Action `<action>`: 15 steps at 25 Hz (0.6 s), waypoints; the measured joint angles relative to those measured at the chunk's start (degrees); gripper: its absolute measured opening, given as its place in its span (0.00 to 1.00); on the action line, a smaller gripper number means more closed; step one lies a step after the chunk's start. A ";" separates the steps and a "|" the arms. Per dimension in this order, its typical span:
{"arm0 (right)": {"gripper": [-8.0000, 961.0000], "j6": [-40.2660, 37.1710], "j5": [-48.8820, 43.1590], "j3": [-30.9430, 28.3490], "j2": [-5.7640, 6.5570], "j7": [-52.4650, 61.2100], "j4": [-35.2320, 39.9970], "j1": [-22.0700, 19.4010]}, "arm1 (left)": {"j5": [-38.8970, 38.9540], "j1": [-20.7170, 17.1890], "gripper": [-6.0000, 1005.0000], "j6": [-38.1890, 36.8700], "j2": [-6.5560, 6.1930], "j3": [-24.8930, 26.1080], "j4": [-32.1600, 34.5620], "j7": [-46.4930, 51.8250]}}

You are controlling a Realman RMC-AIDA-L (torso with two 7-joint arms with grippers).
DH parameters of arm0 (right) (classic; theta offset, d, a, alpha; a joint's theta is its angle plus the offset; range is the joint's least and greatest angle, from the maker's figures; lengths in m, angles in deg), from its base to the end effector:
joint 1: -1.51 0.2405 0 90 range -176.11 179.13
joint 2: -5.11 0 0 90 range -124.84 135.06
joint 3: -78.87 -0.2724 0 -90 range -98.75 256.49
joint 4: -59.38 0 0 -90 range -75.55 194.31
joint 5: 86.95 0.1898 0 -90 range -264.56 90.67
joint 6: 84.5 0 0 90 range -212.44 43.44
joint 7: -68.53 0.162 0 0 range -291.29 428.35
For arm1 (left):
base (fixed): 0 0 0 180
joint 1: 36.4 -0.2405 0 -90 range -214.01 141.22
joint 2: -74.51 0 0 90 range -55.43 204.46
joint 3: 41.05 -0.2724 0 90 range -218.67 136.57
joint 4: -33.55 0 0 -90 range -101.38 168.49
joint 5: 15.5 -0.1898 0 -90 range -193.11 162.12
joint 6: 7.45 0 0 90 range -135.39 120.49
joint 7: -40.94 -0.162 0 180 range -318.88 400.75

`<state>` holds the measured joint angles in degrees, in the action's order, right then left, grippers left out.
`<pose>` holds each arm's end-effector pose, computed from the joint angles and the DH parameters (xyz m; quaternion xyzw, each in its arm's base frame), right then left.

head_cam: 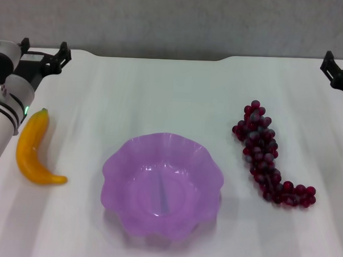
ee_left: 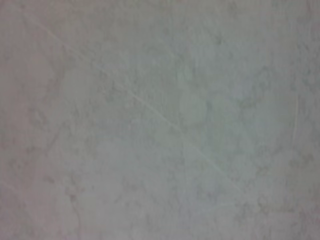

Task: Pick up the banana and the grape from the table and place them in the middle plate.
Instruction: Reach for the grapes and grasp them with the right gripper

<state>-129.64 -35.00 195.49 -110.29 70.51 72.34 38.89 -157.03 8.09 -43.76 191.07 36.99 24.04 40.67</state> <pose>0.3044 0.4379 0.0209 -0.6612 0.2864 0.2530 0.6456 -0.2820 0.4685 0.0117 -0.6880 -0.2841 -0.2070 0.6349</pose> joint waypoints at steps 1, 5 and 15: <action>0.92 -0.04 0.00 -0.01 0.00 -0.01 0.00 0.03 | 0.00 0.03 0.89 -0.10 0.03 -0.07 0.17 0.00; 0.92 0.09 -0.07 0.00 0.01 -0.03 -0.09 0.35 | -0.24 0.04 0.89 -0.11 0.20 -0.43 0.27 0.00; 0.92 6.47 -0.60 0.88 -0.18 -0.04 0.92 2.32 | -0.50 0.17 0.89 0.15 0.22 -0.61 0.38 -0.23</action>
<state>-123.17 -35.61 196.37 -110.48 70.47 73.26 41.21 -157.53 8.25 -43.61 191.29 36.38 24.42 40.44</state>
